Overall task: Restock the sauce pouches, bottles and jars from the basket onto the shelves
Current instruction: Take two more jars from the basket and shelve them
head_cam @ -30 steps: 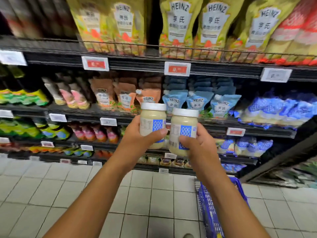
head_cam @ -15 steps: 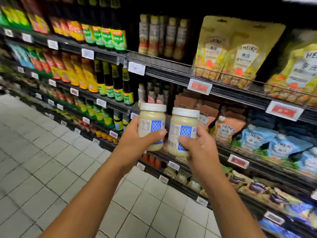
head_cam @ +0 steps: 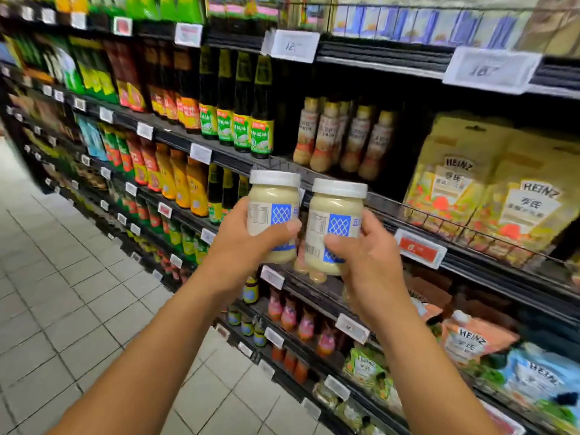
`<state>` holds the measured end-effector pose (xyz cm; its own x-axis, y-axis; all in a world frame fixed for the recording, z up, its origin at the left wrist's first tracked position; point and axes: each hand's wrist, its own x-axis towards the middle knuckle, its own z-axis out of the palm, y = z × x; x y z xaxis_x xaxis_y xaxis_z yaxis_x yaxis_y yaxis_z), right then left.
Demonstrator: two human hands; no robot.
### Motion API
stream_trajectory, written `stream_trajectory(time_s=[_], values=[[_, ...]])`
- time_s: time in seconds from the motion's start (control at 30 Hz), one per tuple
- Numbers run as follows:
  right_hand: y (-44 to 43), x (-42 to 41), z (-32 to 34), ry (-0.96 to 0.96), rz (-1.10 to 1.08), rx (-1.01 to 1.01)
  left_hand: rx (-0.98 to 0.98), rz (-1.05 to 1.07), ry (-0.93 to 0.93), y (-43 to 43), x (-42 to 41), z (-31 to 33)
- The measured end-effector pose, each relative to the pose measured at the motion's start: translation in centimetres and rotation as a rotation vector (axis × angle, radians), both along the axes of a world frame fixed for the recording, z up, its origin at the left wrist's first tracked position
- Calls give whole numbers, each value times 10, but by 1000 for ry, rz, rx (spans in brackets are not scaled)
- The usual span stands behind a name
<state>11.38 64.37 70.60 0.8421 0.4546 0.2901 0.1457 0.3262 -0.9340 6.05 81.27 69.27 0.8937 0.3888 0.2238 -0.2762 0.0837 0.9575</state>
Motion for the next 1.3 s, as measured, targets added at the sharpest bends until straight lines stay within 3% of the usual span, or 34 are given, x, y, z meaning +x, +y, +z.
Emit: stream_trajectory(time_s=[0.53, 0.9, 1.13, 1.3], values=[[61, 133, 139, -325, -155, 87, 105, -37, -298, 70, 138, 141], [80, 174, 224, -502, -395, 59, 177, -356, -463, 113, 204, 242], [91, 193, 268, -507, -574, -80, 412, -541, -446, 131, 261, 292], [93, 207, 284, -476, -669, -147, 434, -638, -400, 137, 294, 301]])
